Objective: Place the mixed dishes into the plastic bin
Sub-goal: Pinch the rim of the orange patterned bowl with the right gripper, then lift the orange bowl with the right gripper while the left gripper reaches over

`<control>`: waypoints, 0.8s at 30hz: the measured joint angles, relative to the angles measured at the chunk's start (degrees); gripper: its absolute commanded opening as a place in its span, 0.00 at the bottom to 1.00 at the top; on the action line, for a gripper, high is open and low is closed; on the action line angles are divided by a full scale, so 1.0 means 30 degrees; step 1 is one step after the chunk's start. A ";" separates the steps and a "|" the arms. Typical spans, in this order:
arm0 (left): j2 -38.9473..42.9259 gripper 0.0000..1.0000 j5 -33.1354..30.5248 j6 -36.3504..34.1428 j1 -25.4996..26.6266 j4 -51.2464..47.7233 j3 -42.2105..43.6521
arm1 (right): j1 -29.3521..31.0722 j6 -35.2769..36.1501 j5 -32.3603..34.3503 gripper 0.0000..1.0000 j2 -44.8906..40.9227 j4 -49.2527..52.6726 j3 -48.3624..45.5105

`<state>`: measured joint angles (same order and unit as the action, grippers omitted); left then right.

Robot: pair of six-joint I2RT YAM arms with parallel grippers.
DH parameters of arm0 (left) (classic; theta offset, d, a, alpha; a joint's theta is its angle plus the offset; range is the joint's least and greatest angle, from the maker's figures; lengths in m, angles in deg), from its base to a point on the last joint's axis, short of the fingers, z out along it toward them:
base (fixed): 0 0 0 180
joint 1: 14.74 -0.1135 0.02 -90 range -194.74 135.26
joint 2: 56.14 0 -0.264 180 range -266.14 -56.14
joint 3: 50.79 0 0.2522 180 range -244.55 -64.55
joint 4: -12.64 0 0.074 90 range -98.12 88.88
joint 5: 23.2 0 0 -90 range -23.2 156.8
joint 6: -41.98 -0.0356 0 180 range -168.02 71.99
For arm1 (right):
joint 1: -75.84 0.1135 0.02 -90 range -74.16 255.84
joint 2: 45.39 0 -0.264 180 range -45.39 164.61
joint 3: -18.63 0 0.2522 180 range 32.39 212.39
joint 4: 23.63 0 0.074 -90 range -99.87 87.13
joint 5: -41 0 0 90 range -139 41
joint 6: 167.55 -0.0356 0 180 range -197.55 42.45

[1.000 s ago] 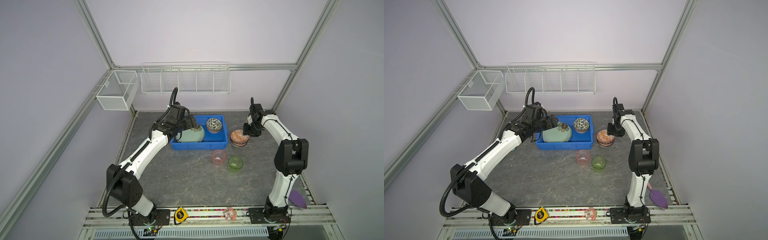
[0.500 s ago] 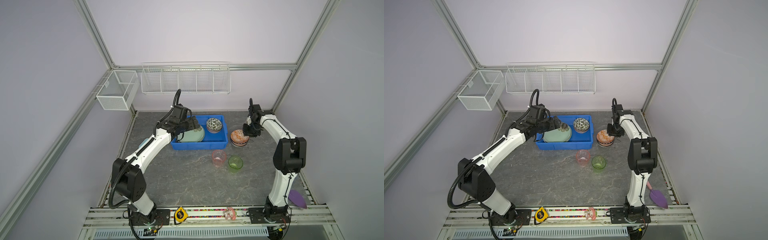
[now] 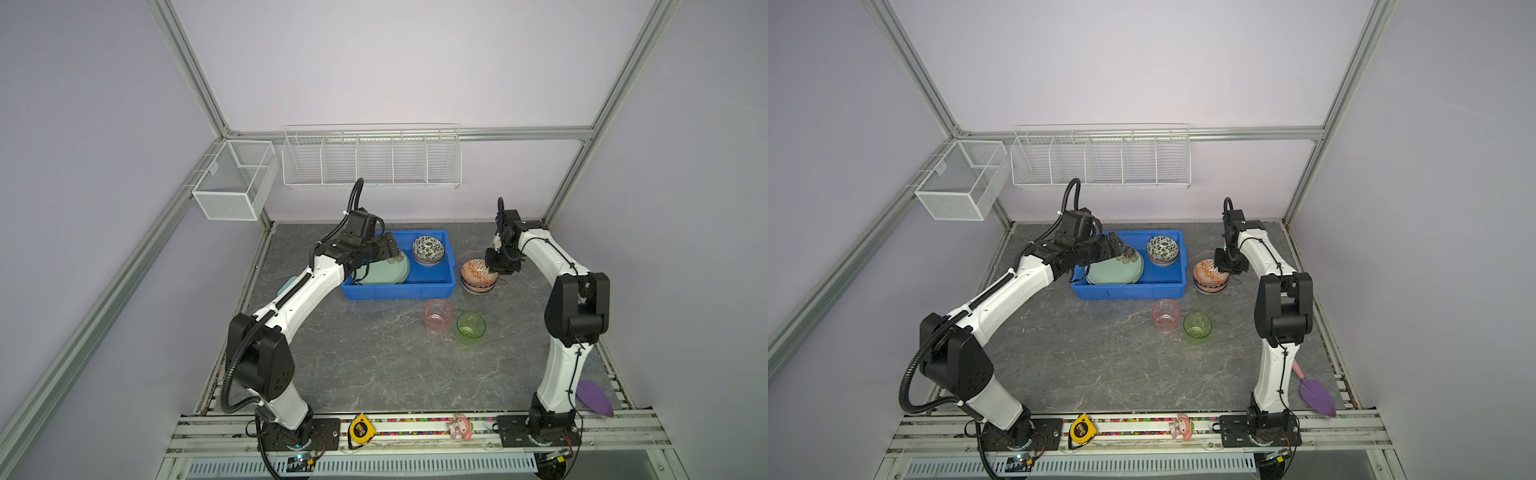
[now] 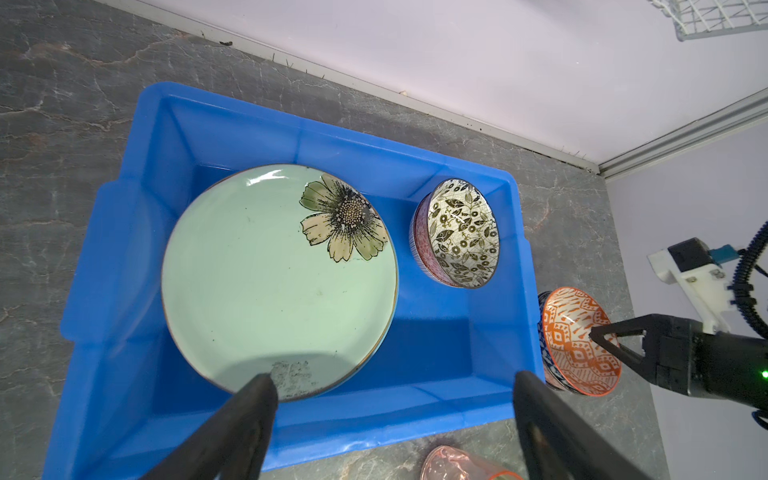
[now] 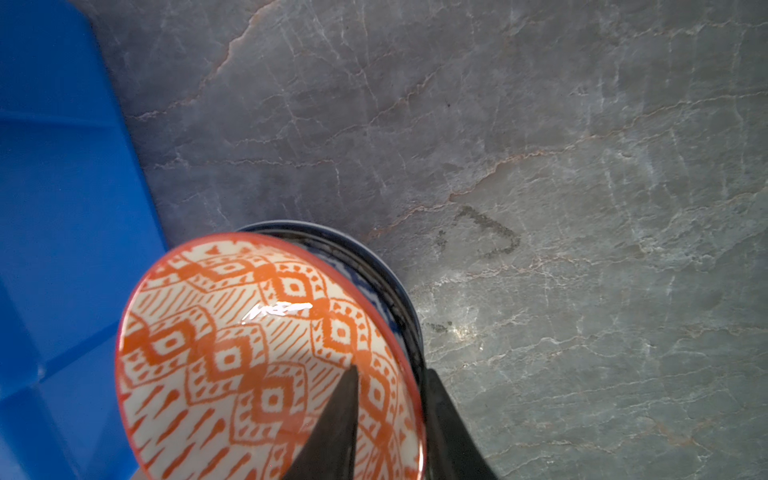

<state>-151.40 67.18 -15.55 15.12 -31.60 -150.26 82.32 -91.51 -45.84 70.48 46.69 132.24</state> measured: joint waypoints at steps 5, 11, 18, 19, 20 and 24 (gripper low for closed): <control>0.0000 0.89 0.0036 -0.0007 0.0000 0.0000 0.0000 | -0.0007 -0.0007 0.0175 0.22 0.0000 -0.0007 0.0007; -0.0007 0.89 0.0153 0.0007 -0.0007 0.0000 0.0000 | -0.0015 -0.0015 0.0357 0.13 -0.0036 -0.0007 0.0007; -0.0007 0.89 0.0423 0.0124 0.0000 0.0000 0.0000 | 0.0000 0.0000 0.0372 0.12 -0.0699 0.0146 0.0007; -0.0007 0.89 0.0503 0.0153 -0.0007 -0.0007 0.0000 | 0.0000 0.0000 0.0415 0.12 -0.0860 0.0138 0.0007; -0.0007 0.89 0.0576 0.0197 0.0000 -0.0007 0.0000 | 0.0000 -0.0007 0.0459 0.12 -0.1027 0.0124 0.0007; -0.0007 0.90 0.0918 0.0430 0.0015 -0.0007 0.0000 | 0.0000 -0.0007 0.0517 0.11 -0.1588 0.0131 0.0007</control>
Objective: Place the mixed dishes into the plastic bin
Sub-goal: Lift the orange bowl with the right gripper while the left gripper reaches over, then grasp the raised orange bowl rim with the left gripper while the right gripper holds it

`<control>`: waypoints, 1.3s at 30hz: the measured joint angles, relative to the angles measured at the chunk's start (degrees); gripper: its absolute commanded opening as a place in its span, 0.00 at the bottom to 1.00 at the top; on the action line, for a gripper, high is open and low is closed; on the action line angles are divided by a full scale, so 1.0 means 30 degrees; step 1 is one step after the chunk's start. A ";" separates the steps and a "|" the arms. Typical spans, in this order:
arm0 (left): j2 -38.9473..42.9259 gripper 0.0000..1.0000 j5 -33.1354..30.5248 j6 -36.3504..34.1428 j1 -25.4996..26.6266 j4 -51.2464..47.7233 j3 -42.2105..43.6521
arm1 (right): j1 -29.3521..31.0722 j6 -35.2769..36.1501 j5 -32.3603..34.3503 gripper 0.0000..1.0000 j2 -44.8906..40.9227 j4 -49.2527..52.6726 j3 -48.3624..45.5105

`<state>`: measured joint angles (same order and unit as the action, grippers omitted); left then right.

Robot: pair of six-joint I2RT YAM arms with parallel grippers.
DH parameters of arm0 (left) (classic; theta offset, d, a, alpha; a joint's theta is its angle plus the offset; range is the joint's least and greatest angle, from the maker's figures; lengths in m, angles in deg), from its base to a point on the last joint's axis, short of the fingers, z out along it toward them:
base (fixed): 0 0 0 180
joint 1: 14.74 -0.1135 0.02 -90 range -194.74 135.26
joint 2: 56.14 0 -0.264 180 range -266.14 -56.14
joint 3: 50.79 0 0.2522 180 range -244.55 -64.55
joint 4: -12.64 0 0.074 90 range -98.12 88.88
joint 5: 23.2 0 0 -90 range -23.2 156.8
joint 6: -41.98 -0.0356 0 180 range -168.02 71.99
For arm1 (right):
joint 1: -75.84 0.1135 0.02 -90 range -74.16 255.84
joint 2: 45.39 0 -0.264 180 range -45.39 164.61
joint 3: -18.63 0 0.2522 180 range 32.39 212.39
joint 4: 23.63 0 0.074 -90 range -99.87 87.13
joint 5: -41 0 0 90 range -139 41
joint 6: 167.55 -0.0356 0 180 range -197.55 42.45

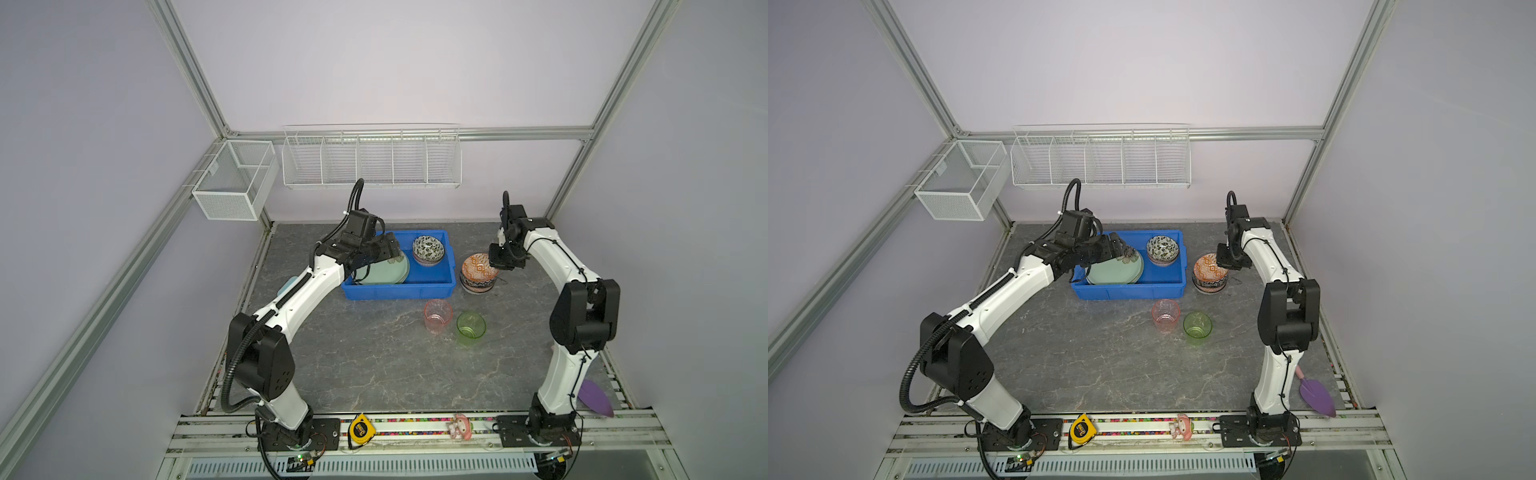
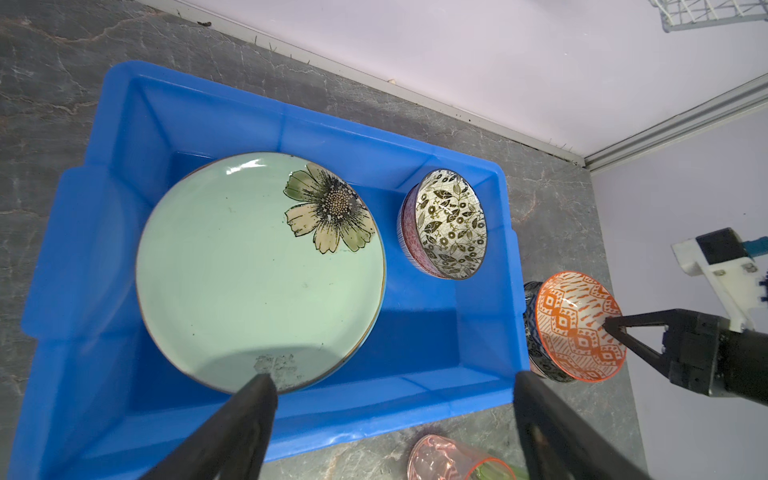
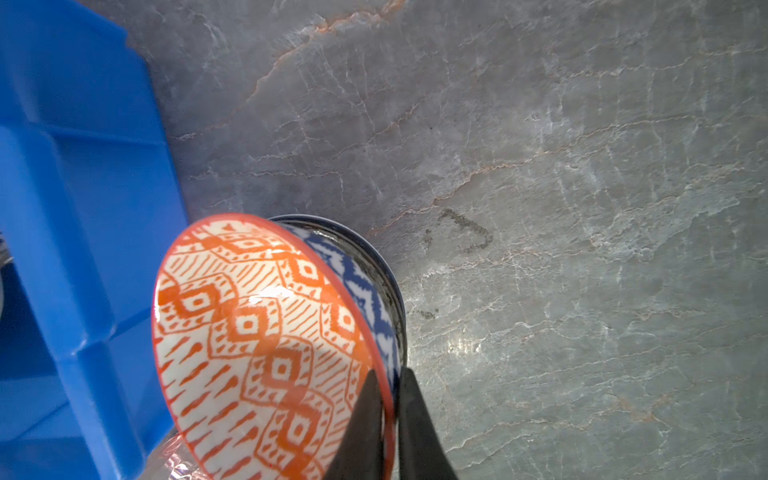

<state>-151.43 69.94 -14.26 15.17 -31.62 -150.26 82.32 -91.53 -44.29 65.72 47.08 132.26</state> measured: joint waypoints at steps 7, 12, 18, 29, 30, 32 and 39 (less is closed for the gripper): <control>-0.0058 0.94 0.0124 0.0597 0.0801 -0.0568 -0.0197 | 0.0000 0.0000 0.0015 0.10 -0.0889 0.0015 0.0000; -0.0896 0.95 0.0321 0.1035 0.2412 -0.0525 -0.1443 | 0.0000 -0.0044 -0.0015 0.10 -0.1559 0.0073 0.0000; -0.2754 0.95 0.1049 0.1545 0.3861 -0.0357 -0.3257 | 0.0000 -0.0029 -0.0459 0.09 -0.2237 0.0364 -0.0007; -0.6222 0.91 0.1698 0.1355 0.5260 -0.1355 -0.7949 | 0.0495 -0.0095 -0.1785 0.09 -0.4189 0.0517 -0.0095; -0.6360 0.91 0.1741 0.1348 0.5289 -0.1443 -0.8123 | 0.0656 -0.0138 -0.1902 0.09 -0.4218 0.0510 -0.0095; -0.6499 0.90 0.1829 0.1290 0.5304 -0.1617 -0.8327 | 0.1100 -0.0248 -0.2098 0.09 -0.4233 0.0510 -0.0095; -0.6528 0.85 0.1807 0.1180 0.5297 -0.2091 -0.8342 | 0.2426 -0.0495 -0.2484 0.09 -0.4226 0.0539 0.0109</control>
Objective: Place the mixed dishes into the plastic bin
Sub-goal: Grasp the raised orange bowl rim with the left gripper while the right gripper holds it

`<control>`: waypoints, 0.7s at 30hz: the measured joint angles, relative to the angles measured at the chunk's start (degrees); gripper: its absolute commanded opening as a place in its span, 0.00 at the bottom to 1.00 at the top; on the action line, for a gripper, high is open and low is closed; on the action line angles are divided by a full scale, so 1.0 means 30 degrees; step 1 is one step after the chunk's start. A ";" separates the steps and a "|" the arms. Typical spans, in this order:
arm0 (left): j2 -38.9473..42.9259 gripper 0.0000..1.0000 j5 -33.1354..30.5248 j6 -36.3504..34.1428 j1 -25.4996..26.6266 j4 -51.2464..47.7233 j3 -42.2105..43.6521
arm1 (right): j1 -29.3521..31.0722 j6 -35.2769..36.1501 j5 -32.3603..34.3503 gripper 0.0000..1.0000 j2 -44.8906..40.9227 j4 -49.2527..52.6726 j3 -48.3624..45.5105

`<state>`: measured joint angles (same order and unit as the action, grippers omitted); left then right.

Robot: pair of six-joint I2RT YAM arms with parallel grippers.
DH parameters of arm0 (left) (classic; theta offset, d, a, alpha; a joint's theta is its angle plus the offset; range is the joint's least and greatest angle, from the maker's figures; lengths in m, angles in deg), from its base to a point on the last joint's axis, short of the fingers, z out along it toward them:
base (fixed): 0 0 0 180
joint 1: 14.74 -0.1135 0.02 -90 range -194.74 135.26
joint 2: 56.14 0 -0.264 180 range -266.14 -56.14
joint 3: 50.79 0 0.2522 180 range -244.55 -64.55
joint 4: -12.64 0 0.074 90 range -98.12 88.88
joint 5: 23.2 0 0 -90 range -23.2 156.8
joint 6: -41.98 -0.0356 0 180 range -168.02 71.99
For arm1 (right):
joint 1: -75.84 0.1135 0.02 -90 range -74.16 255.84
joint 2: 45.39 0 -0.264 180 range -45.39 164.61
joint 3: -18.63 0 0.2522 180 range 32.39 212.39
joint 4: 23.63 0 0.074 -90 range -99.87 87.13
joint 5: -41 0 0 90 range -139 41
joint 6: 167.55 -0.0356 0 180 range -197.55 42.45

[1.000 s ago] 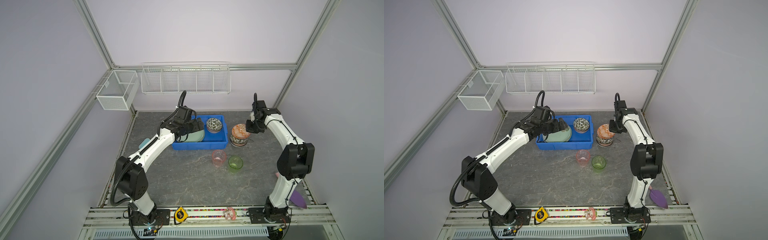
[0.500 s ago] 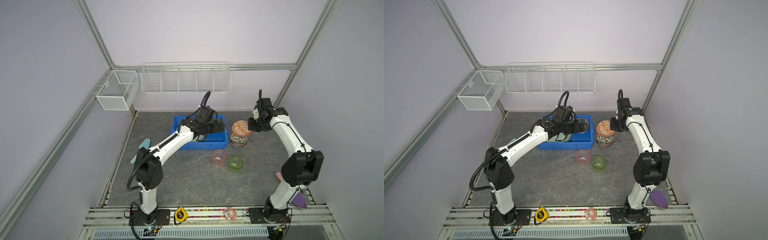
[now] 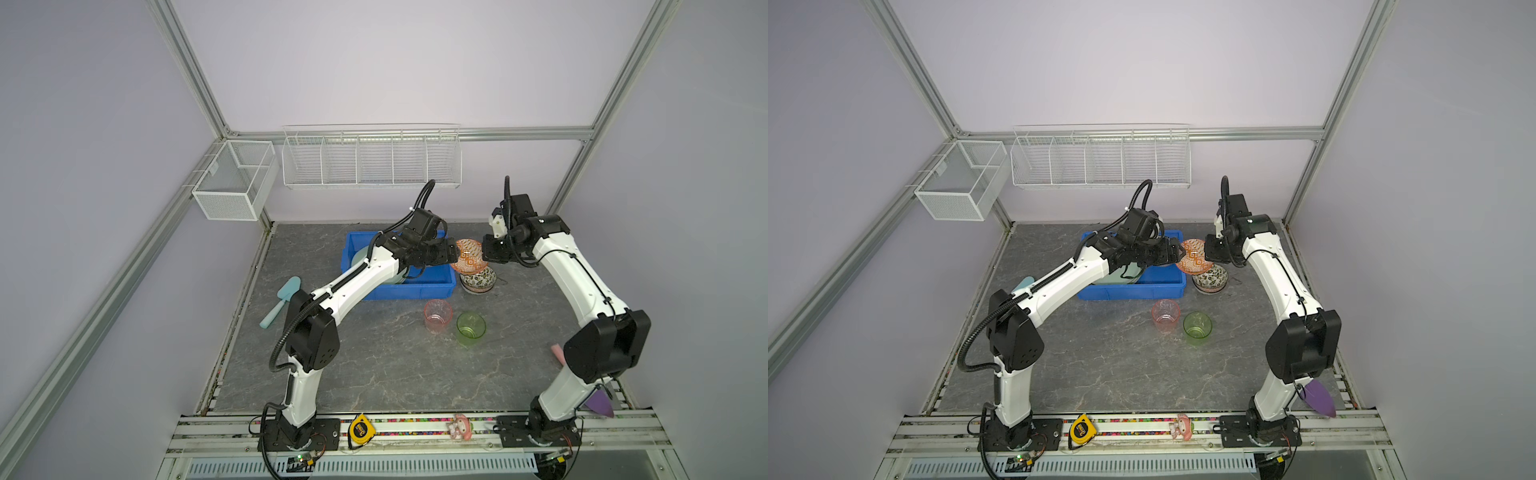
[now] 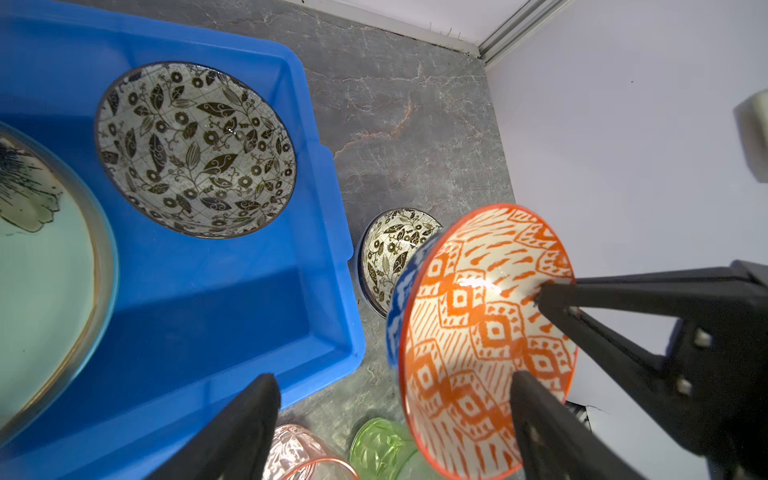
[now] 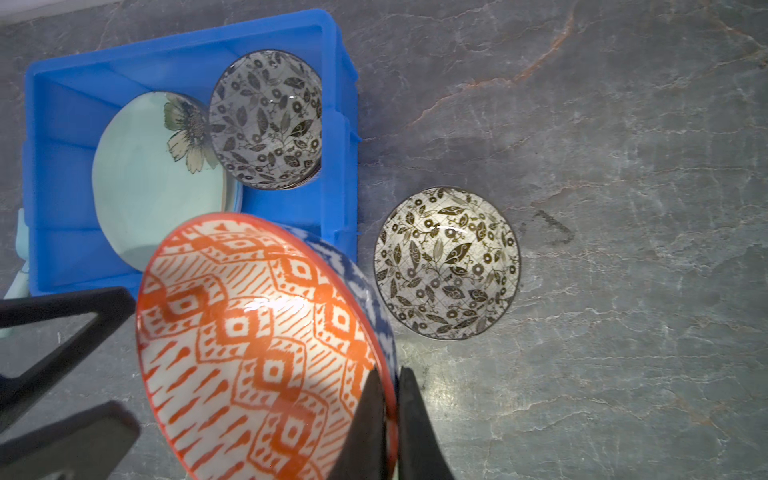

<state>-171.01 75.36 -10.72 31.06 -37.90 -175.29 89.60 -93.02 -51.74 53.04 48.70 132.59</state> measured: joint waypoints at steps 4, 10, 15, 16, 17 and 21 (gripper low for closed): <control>0.0000 0.77 -0.0328 -0.0189 0.0000 -0.0393 0.0000 | 0.0495 -0.0138 -0.0095 0.09 0.0000 -0.0022 0.0270; 0.0000 0.61 -0.0845 -0.0481 0.0000 -0.0772 -0.0007 | 0.0678 -0.0211 -0.0080 0.09 0.0000 -0.0015 0.0299; 0.0000 0.51 -0.1086 -0.0619 0.0000 -0.0947 -0.0007 | 0.0692 -0.0233 -0.0080 0.09 0.0000 -0.0015 0.0299; 0.0000 0.50 -0.1107 -0.0634 0.0000 -0.0962 -0.0007 | 0.0699 -0.0255 -0.0087 0.09 0.0000 -0.0015 0.0299; 0.0000 0.49 -0.1129 -0.0656 0.0000 -0.0976 -0.0007 | 0.0699 -0.0270 -0.0095 0.09 0.0000 -0.0015 0.0299; -0.0007 0.42 -0.1137 -0.0648 0.0000 -0.0998 -0.0007 | 0.0699 -0.0284 -0.0109 0.09 0.0000 -0.0015 0.0299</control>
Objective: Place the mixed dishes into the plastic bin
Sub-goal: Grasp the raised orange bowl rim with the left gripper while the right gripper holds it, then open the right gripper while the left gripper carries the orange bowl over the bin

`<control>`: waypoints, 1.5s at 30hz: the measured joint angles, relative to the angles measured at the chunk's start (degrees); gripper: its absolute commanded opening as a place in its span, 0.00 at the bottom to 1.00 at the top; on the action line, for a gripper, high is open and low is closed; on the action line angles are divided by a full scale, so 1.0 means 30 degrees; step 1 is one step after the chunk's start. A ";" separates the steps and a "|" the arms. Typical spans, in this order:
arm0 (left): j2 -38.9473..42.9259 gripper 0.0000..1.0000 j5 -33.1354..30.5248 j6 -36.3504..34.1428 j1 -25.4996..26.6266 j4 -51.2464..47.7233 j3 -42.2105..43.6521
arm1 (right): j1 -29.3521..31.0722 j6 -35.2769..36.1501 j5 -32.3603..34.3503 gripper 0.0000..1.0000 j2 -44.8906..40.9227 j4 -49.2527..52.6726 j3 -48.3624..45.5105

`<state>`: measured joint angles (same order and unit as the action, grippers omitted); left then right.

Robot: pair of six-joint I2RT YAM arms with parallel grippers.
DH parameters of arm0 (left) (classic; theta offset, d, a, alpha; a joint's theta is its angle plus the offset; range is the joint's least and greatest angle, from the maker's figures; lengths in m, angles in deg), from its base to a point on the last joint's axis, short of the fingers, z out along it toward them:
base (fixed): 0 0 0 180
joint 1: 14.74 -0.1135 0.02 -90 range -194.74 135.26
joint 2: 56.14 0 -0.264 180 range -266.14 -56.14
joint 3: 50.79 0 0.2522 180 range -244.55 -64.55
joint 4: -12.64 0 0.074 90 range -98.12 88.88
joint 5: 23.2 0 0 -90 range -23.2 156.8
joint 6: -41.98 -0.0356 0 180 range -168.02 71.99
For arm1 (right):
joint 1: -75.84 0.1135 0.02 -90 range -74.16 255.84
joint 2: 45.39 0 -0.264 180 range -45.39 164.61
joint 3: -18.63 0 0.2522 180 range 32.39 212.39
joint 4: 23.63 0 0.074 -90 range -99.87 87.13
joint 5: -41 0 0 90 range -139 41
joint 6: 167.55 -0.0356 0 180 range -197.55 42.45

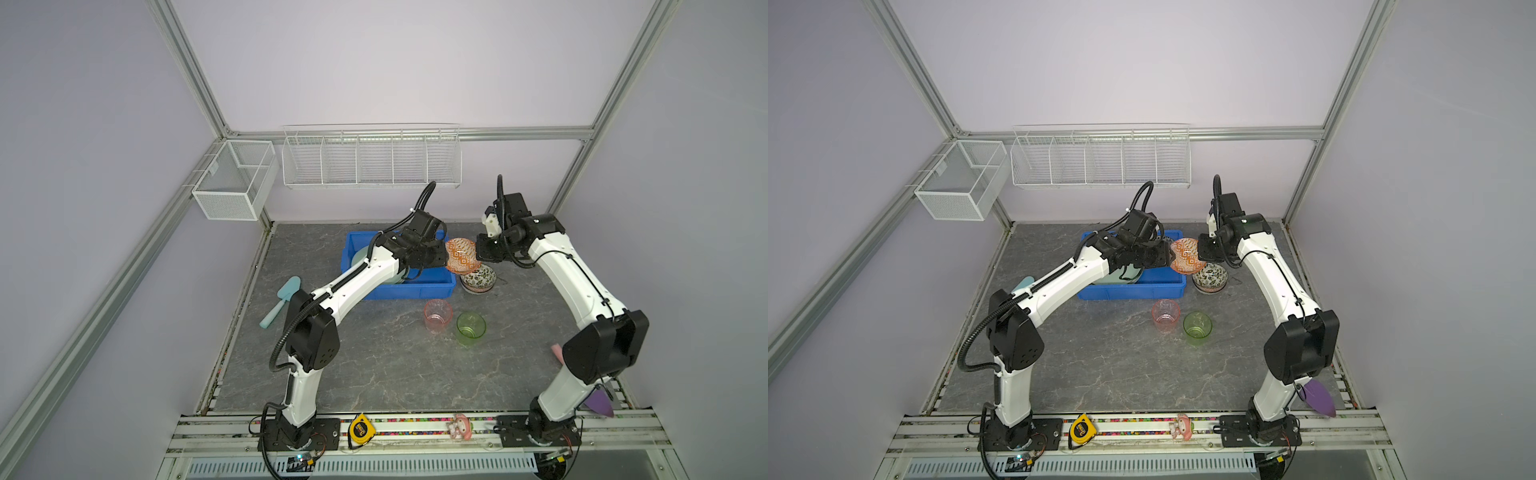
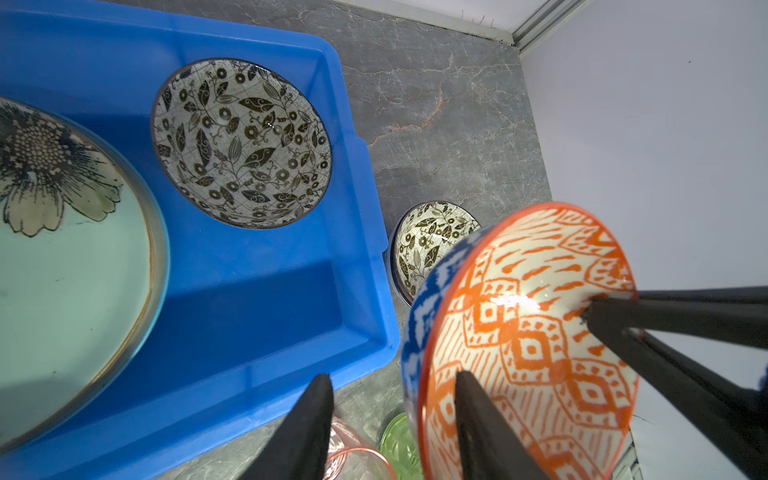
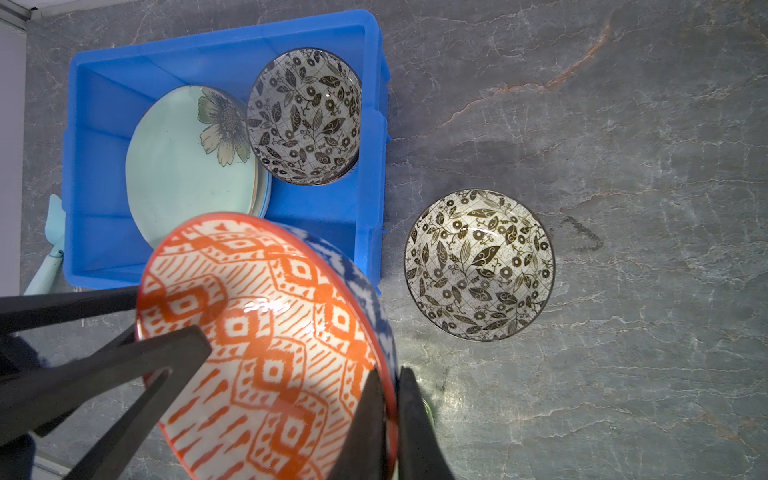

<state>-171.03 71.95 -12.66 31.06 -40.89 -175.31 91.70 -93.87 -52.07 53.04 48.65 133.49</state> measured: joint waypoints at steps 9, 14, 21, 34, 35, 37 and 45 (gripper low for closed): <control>0.0000 0.29 0.0007 -0.0015 0.0007 0.0007 0.0000 | 0.0000 -0.0073 -0.0270 0.09 -0.0007 -0.0015 0.0000; 0.0000 0.26 0.0007 -0.0022 0.0000 0.0007 0.0000 | 0.0022 -0.0087 -0.0328 0.09 -0.0007 -0.0007 0.0000; 0.0000 0.21 0.0015 -0.0029 0.0000 0.0015 -0.0007 | 0.0036 -0.0109 -0.0415 0.09 -0.0007 -0.0007 0.0000; -0.0211 0.00 -0.0408 0.0000 -0.0102 -0.0146 -0.0015 | 0.0270 -0.0423 -0.0998 0.12 -0.0051 -0.0168 -0.0029; -0.0211 0.00 -0.0423 -0.0007 -0.0102 -0.0146 -0.0015 | 0.0270 -0.0481 -0.1078 0.12 -0.0058 -0.0189 -0.0051; -0.0211 0.00 -0.0481 -0.0022 -0.0124 -0.0153 -0.0015 | 0.0248 -0.0568 -0.1297 0.13 -0.0131 -0.0357 -0.0153; -0.0211 0.00 -0.0481 -0.0022 -0.0270 -0.0430 -0.0015 | 0.0226 -0.0794 -0.1756 0.18 -0.0233 -0.0976 -0.0197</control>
<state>-171.67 70.51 -12.73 30.25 -42.18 -175.35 92.37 -96.25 -57.34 52.34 45.73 132.90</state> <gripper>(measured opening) 0.059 0.169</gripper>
